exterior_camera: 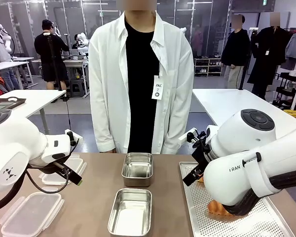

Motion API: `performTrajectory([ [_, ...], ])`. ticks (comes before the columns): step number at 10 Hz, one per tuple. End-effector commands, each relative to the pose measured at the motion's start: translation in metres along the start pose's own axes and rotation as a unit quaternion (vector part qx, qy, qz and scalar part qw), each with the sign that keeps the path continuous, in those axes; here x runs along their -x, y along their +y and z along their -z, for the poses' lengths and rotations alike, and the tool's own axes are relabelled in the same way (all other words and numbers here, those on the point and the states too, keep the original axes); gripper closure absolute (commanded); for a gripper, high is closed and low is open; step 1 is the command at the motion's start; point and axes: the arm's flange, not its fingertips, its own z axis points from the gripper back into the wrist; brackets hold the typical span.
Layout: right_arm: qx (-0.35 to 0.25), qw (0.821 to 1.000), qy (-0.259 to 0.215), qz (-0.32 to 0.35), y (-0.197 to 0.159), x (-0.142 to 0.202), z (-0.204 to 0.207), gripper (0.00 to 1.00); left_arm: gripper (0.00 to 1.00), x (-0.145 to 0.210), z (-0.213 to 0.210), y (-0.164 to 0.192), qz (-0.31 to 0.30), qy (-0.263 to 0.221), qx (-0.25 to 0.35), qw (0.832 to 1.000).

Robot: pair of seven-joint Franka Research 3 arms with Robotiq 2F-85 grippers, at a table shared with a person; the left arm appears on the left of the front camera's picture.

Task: Place the bread into the airtight container.
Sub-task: Pick up a Butter Roll and place it into an empty Airtight Container.

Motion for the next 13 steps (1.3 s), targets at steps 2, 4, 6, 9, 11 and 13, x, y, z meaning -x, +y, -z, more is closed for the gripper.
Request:
performTrajectory([
  [2,0.0,1.0,0.0,0.002,0.0,0.0,0.0,0.0,0.0,0.0,0.0,0.0,0.0,0.0,0.0,1.0],
  [4,-0.022,0.999,0.005,0.034,-0.006,-0.012,-0.018,0.0,0.0,-0.02,-0.014,0.007,0.001,0.013,0.008,1.0],
  [6,-0.038,0.997,0.016,0.06,-0.023,-0.037,-0.065,0.0,0.0,-0.051,-0.055,0.022,-0.018,0.018,0.046,0.999],
  [9,-0.13,0.987,0.057,0.075,-0.075,-0.058,-0.182,0.0,0.0,-0.082,-0.177,0.072,-0.033,0.012,0.133,0.99],
  [11,-0.155,0.984,0.05,0.071,-0.11,-0.038,-0.257,0.0,0.0,-0.077,-0.268,0.109,-0.021,0.0,0.174,0.985],
  [13,-0.139,0.988,-0.017,0.066,-0.149,0.004,-0.332,0.0,0.0,-0.052,-0.34,0.159,-0.011,-0.038,0.216,0.976],
])
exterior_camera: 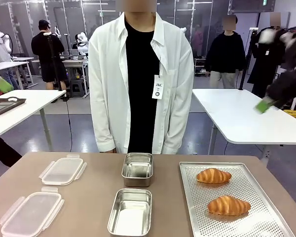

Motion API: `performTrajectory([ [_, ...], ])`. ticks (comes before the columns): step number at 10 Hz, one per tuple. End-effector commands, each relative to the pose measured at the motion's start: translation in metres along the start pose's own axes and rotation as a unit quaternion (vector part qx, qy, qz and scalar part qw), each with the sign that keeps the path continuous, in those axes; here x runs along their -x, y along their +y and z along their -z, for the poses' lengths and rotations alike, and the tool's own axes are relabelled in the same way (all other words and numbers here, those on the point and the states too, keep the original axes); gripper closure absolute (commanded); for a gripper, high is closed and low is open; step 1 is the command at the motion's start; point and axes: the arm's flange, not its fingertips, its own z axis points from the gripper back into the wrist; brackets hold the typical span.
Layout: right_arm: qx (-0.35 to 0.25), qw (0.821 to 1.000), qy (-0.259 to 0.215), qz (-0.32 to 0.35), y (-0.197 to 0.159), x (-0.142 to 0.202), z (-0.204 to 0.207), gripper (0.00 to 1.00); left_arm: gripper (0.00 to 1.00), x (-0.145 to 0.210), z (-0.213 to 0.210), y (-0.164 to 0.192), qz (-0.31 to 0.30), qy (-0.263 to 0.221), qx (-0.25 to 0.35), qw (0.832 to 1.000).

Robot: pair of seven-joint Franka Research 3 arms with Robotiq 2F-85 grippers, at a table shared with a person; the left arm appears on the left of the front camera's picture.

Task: Place the bread into the airtight container.
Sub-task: Pick up a Butter Roll and place it into an empty Airtight Container.

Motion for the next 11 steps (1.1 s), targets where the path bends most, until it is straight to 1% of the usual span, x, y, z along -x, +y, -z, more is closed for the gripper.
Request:
performTrajectory([
  [1,0.004,0.999,-0.052,0.0,-0.03,0.033,-0.044,0.0,0.0,0.01,-0.039,0.023,0.013,-0.012,0.027,0.999],
  [2,0.011,0.998,-0.067,0.01,-0.045,0.055,-0.07,0.0,0.0,0.024,-0.064,0.024,0.013,-0.042,0.019,0.999],
  [3,-0.004,0.996,-0.09,0.015,-0.058,0.077,-0.094,0.0,0.0,0.039,-0.081,0.027,0.009,-0.055,0.009,0.998],
  [5,0.005,0.994,-0.105,0.035,-0.074,0.1,-0.111,0.0,0.0,0.056,-0.092,0.02,0.019,-0.065,-0.001,0.998],
  [6,0.01,0.993,-0.113,0.041,-0.076,0.102,-0.113,0.0,0.0,0.057,-0.097,0.019,0.013,-0.078,-0.001,0.997],
  [7,0.011,0.992,-0.114,0.049,-0.076,0.097,-0.106,0.0,0.0,0.055,-0.094,0.019,0.002,-0.086,0.002,0.996],
  [8,0.015,0.993,-0.109,0.048,-0.077,0.108,-0.119,0.0,0.0,0.055,-0.104,0.027,0.003,-0.066,-0.013,0.998],
  [11,0.015,0.993,-0.109,0.048,-0.077,0.108,-0.119,0.0,0.0,0.055,-0.104,0.027,0.003,-0.066,-0.013,0.998],
])
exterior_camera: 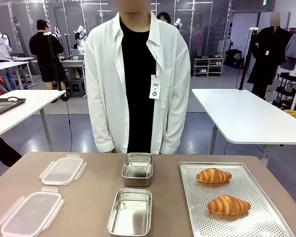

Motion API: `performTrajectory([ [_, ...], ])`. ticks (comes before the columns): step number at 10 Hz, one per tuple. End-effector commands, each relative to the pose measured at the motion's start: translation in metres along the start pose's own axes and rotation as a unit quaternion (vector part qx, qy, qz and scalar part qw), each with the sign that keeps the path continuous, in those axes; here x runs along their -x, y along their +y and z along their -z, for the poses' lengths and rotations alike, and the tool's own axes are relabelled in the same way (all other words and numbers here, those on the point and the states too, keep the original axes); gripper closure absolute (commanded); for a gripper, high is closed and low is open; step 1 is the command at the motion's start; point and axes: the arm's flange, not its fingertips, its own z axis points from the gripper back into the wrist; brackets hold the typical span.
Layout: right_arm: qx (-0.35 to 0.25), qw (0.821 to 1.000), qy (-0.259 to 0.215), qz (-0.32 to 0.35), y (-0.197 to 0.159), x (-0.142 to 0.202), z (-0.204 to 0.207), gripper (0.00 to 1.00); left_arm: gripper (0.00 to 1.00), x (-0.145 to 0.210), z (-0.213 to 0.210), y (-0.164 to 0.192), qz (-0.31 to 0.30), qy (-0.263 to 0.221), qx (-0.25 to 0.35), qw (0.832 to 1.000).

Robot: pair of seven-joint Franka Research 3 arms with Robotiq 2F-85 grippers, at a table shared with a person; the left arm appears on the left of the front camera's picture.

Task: Place the bread into the airtight container.
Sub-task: Pick up a Butter Roll and place it into an empty Airtight Container.

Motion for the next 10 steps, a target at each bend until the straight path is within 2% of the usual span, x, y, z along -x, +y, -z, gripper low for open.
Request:
performTrajectory([
  [1,-0.003,1.0,-0.001,-0.006,0.002,0.0,-0.001,0.0,0.0,-0.002,-0.001,-0.002,0.009,0.003,-0.001,1.0],
  [5,0.0,1.0,0.0,0.0,0.0,0.0,0.0,0.0,0.0,-0.002,-0.001,-0.002,0.009,0.003,-0.001,1.0],
  [6,-0.006,0.998,0.015,-0.06,0.014,-0.005,0.001,0.0,0.0,-0.002,-0.001,-0.002,0.009,0.003,-0.001,1.0],
  [7,-0.024,0.979,0.068,-0.192,0.039,-0.012,0.005,0.0,0.0,-0.002,-0.001,-0.002,0.009,0.003,-0.001,1.0],
  [8,-0.033,0.956,0.091,-0.276,0.054,-0.017,0.009,0.0,0.0,-0.002,-0.001,-0.002,0.009,0.003,-0.001,1.0],
  [9,-0.019,0.924,0.123,-0.361,0.069,-0.02,0.019,0.0,0.0,-0.002,-0.001,-0.002,0.009,0.003,-0.001,1.0],
  [10,-0.02,0.901,0.134,-0.412,0.086,-0.026,0.032,0.0,0.0,-0.002,-0.001,-0.002,0.009,0.003,-0.001,1.0],
])
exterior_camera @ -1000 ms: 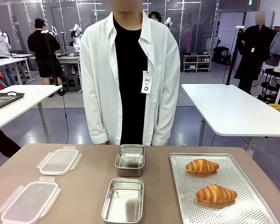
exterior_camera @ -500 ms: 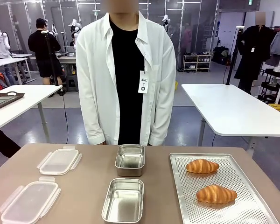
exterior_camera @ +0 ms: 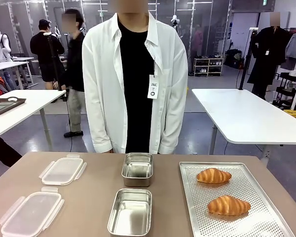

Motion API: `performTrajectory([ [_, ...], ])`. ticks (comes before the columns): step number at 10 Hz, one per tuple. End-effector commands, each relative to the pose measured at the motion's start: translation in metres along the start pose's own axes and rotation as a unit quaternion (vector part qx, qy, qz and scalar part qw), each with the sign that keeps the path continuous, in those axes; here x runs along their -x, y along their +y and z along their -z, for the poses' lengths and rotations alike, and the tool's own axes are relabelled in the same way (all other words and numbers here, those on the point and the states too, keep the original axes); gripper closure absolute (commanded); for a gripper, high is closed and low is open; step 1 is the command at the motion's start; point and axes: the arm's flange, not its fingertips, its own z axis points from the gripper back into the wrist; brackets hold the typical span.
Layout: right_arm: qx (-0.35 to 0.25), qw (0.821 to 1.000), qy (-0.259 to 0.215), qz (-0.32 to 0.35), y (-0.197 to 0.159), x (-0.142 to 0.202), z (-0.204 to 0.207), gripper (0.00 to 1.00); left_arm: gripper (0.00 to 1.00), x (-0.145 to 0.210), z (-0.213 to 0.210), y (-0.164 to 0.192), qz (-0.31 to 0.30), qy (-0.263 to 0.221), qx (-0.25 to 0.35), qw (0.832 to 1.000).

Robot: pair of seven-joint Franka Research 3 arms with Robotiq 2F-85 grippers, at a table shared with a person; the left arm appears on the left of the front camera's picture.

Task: Place the bread into the airtight container.
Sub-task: Pick up a Butter Roll and place it into an empty Airtight Container.

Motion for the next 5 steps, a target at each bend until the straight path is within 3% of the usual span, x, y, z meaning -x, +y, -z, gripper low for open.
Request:
performTrajectory([
  [1,0.022,0.987,0.019,-0.157,0.009,-0.022,0.018,0.0,0.0,-0.001,-0.001,-0.001,0.009,0.002,0.001,1.0],
  [3,0.026,0.971,0.066,-0.228,0.03,-0.049,0.068,0.0,0.0,-0.001,-0.001,-0.001,0.009,0.002,0.001,1.0],
  [5,0.002,0.965,0.084,-0.25,0.034,-0.063,0.127,0.0,0.0,-0.001,-0.001,-0.001,0.009,0.002,0.001,1.0],
])
